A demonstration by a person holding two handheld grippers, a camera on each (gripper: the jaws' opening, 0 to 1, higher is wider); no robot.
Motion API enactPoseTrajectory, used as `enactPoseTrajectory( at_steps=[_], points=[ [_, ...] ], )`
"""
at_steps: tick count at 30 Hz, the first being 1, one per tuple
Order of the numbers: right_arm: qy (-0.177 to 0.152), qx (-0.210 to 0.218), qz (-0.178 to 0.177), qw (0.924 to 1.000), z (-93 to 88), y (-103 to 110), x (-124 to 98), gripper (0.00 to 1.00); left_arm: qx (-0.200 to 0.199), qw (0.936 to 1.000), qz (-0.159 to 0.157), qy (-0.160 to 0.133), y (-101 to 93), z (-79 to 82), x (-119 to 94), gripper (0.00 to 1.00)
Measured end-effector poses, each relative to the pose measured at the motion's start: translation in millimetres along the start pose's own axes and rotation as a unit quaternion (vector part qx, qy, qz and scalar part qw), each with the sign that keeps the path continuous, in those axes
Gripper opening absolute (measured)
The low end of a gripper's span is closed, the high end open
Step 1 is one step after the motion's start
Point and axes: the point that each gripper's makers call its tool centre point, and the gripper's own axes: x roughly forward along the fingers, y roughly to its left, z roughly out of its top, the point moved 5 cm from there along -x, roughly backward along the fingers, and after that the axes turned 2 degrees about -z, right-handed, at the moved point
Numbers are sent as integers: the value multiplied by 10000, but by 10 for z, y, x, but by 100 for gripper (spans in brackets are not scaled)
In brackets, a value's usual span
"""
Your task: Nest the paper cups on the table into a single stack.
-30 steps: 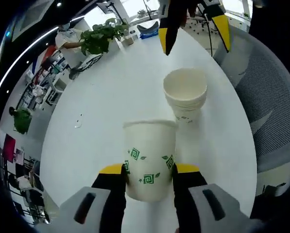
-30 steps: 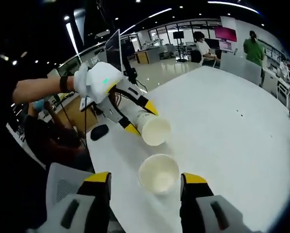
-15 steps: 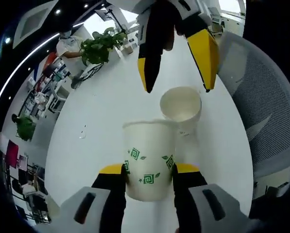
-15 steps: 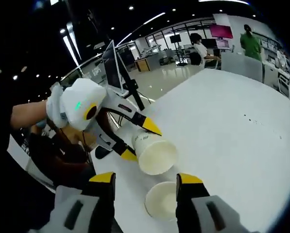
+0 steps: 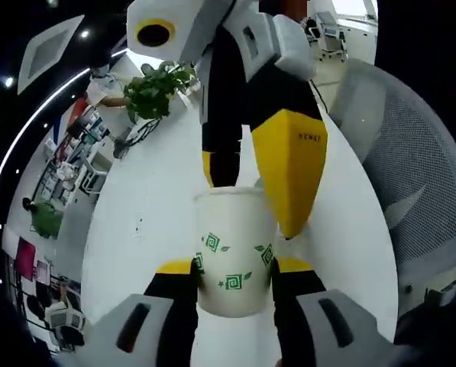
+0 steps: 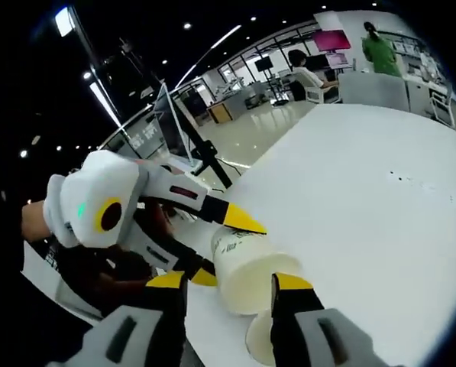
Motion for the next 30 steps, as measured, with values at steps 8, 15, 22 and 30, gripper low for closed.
enactPoseTrajectory(
  at_steps=[8, 15, 22, 30],
  points=[
    [-106, 274, 94, 9995, 53, 26, 12, 39, 182, 9997, 8, -134, -33, 205, -42, 36],
    [-144, 426, 103, 9989, 75, 2, 49, 35, 270, 9994, 34, -224, -45, 332, -59, 36],
    [-214, 644, 150, 9976, 106, 4, 43, 27, 357, 9989, 59, -309, -55, 441, -69, 36],
    [-270, 761, 173, 9966, 112, 52, 36, 22, 454, 9983, 105, -362, -42, 522, -96, 36]
  ],
)
